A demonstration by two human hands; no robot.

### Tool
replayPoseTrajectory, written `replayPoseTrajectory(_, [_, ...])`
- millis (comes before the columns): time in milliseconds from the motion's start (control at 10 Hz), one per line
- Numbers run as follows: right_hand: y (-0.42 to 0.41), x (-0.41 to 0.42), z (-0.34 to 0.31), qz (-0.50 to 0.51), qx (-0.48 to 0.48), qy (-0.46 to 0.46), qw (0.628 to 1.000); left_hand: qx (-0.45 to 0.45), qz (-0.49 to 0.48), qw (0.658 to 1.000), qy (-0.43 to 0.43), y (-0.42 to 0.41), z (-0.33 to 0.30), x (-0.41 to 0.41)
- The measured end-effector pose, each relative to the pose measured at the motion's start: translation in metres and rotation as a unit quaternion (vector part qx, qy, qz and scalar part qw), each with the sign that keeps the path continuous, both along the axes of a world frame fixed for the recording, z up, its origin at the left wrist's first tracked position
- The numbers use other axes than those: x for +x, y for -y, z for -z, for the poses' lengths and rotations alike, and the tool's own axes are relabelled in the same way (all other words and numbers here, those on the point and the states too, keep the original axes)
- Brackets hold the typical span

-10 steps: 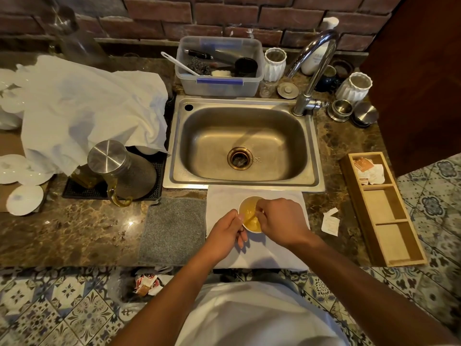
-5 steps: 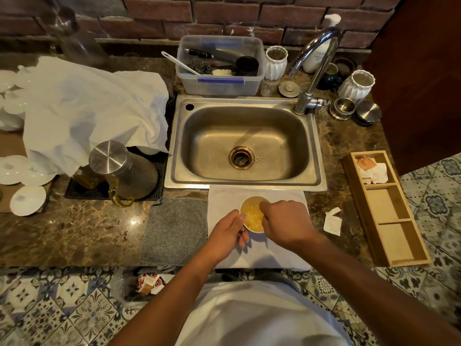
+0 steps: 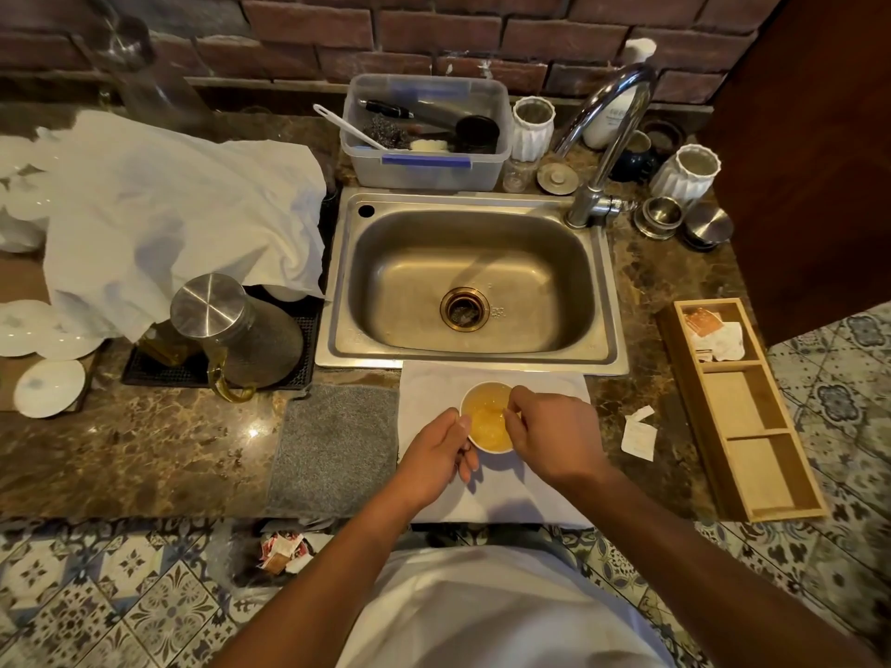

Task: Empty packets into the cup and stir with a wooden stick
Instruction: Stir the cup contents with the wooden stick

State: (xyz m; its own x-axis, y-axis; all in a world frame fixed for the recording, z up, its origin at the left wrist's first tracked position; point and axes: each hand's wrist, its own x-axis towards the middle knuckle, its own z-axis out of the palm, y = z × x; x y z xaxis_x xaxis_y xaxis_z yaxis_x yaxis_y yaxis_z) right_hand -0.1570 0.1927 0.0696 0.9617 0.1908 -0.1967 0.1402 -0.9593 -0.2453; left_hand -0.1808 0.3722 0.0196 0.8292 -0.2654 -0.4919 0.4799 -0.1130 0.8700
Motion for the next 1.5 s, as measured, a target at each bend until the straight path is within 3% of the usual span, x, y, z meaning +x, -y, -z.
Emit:
replayPoseTrajectory(200, [0.002,0.006,-0.005,0.031,0.054,-0.042,0.997,0.002,0.003,1.000,0.000,-0.001,0.002,0.000])
replayPoseTrajectory(400, [0.005,0.017,-0.016,0.014,0.006,0.002,1.000,0.002,-0.001,1.000,0.001,-0.001,0.005,0.001])
replayPoseTrajectory(600, [0.006,0.012,-0.017,-0.021,-0.009,-0.035,0.999,-0.002,-0.002,1.000,0.000,-0.001,0.004,0.000])
replayPoseTrajectory(700, [0.008,0.013,-0.017,-0.022,-0.022,-0.005,0.999,-0.004,-0.005,1.000,-0.002,-0.001,0.004,0.000])
replayPoseTrajectory(1000, [0.011,0.015,-0.015,-0.087,-0.007,-0.015,0.996,-0.001,-0.002,1.000,0.002,-0.001,0.004,-0.001])
replayPoseTrajectory(1100, [0.017,0.018,-0.014,-0.111,-0.033,0.028,0.993,0.000,-0.001,1.000,0.001,-0.002,0.005,-0.001])
replayPoseTrajectory(1200, [0.018,0.014,-0.013,-0.160,-0.060,0.002,0.985,0.003,-0.003,1.000,0.002,-0.001,0.005,-0.001])
replayPoseTrajectory(1300, [0.014,0.015,-0.013,-0.119,-0.003,-0.051,0.992,0.005,-0.003,1.000,0.002,0.000,0.004,-0.001])
replayPoseTrajectory(1400, [0.010,0.019,-0.010,-0.054,0.041,-0.031,0.997,0.005,-0.003,1.000,0.002,0.000,0.004,-0.001])
replayPoseTrajectory(1500, [0.009,0.015,-0.007,-0.038,0.041,-0.065,0.996,0.010,-0.004,1.000,0.002,0.000,0.004,-0.001])
